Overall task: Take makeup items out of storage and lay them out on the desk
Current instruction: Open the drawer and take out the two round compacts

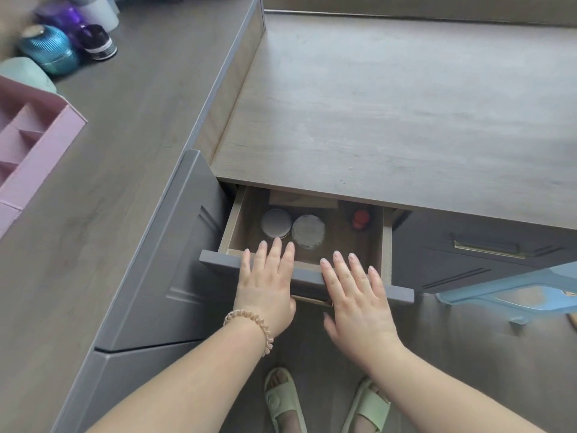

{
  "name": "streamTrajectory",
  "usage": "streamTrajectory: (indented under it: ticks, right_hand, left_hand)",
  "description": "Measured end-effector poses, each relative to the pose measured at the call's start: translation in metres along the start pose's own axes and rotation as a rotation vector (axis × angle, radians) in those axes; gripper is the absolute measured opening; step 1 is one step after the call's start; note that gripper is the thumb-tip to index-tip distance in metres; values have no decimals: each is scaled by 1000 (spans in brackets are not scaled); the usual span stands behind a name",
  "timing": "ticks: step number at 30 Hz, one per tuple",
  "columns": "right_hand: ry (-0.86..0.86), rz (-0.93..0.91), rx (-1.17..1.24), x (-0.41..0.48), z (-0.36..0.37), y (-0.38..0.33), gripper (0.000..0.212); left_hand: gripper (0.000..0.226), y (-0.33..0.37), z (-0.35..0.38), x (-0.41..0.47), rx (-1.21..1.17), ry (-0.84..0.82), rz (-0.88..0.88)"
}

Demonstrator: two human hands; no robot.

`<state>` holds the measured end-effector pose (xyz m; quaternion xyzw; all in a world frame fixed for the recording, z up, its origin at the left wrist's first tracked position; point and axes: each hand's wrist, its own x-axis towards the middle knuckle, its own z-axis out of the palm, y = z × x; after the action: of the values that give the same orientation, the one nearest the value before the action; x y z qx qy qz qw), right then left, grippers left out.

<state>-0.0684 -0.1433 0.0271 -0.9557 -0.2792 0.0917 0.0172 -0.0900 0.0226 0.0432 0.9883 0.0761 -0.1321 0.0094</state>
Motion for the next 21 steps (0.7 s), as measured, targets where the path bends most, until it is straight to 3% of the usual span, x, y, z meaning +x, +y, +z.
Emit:
streamTrajectory:
  ticks: [14,21]
  right_hand:
    - [-83,-173,37,-77,13,-21,93]
    - [-23,-284,-11,-75,-2,-11,73]
  left_hand:
    - [89,-1,10,-89,-12,-152,-1]
    - [88,-3,0,-99,-25,-216,23]
